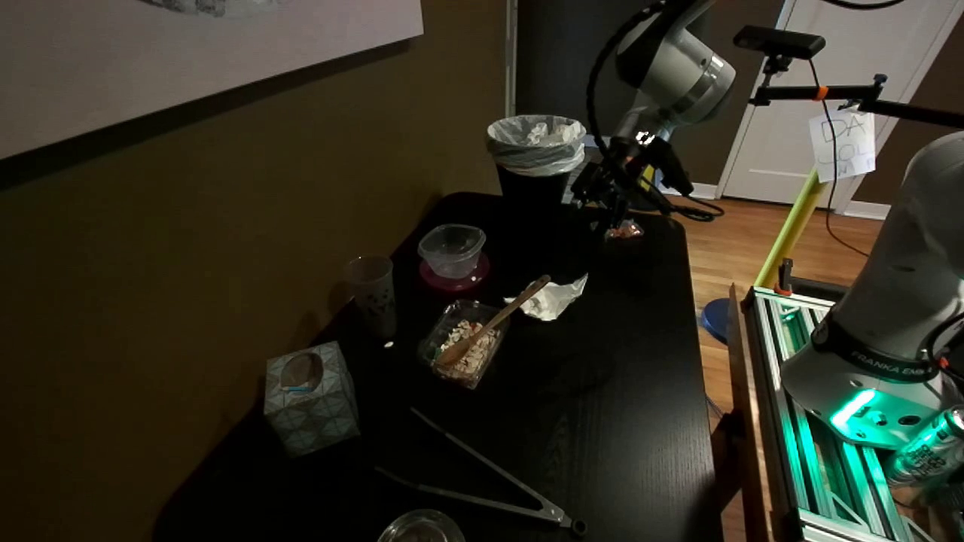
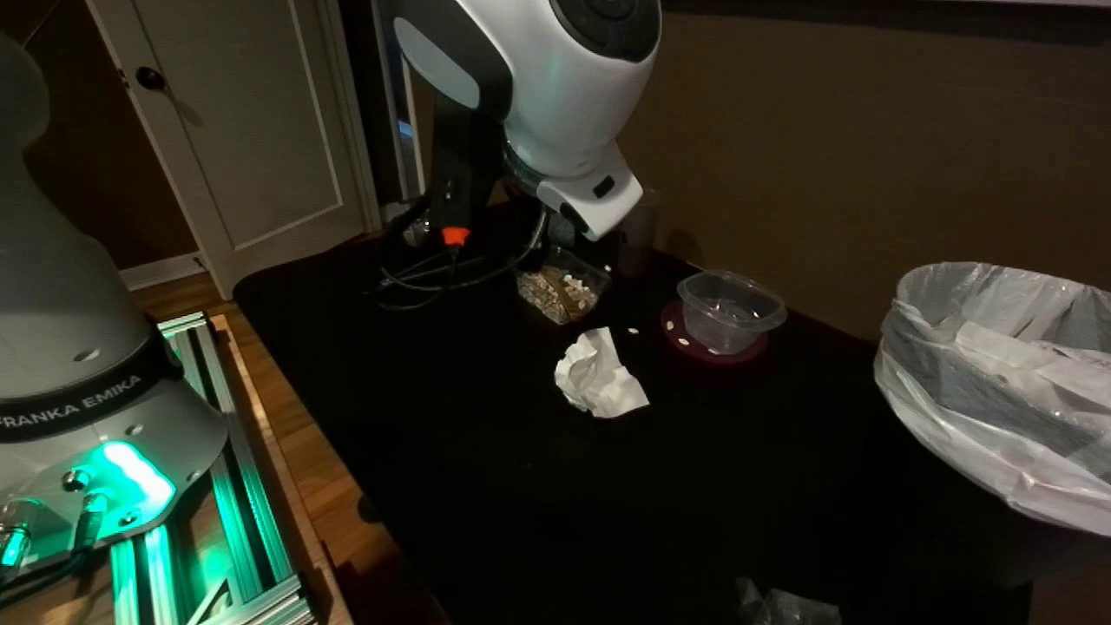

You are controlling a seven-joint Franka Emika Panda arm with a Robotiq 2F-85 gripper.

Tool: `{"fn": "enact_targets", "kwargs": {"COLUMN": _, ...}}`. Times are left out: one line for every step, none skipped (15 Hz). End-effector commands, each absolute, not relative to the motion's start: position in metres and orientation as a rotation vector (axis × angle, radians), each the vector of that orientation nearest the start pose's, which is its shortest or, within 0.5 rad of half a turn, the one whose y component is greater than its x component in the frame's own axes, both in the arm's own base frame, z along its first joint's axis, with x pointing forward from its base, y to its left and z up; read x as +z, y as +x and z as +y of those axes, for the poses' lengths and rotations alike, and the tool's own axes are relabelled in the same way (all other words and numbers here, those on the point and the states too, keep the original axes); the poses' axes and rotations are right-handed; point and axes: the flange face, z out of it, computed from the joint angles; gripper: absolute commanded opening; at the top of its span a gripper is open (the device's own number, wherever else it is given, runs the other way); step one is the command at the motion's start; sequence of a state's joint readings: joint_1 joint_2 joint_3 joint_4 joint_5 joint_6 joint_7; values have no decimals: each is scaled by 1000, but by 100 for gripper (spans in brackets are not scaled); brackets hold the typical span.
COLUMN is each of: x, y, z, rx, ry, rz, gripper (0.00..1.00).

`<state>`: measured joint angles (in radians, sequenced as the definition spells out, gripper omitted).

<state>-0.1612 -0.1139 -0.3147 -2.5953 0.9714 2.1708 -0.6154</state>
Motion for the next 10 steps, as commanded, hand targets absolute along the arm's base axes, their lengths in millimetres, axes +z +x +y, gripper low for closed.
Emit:
{"fn": "enact_targets", "kwargs": {"x": 277, "y": 385, "z": -161, "rx": -201, "ry": -2181, "rz": 714, "gripper": 100}}
{"fn": "enact_targets", "kwargs": {"x": 274, "y": 385, "z": -162, "rx": -224, "ry": -2136, "rz": 737, "gripper": 100}}
{"fn": "enact_targets", "kwargs": {"x": 269, "y": 383, "z": -164, "rx": -255, "ry": -2093, "rz": 749, "gripper": 100}}
{"fn": "enact_targets", "kwargs": {"x": 263, "y": 380, "z": -168, "rx": -285, "ry": -2057, "rz": 767, "gripper": 100}}
{"fn": "enact_targets", "kwargs": {"x": 257, "y": 378, "z": -170, "rx": -301, "ry": -2030, "rz": 777, "gripper": 100}}
{"fn": "enact_targets", "kwargs": {"x": 249, "y": 375, "z": -174, "rx": -317, "ry": -2020, "rz": 789, "gripper": 100}}
{"fn": "enact_targets", "kwargs": {"x": 242, "y": 372, "z": -177, "rx": -323, "ry": -2009, "rz": 792, "gripper": 100}}
{"fn": "enact_targets", "kwargs": {"x": 234, "y": 371, "z": -181, "rx": -342, "ry": -2004, "rz": 800, "gripper": 100}}
{"fn": "enact_targets", "kwargs": {"x": 226, "y": 369, "z": -183, "rx": -342, "ry": -1995, "rz": 805, "gripper": 100}}
{"fn": "enact_targets", "kwargs": {"x": 219, "y": 367, "z": -185, "rx": -367, "ry": -1987, "rz": 804, "gripper": 100}}
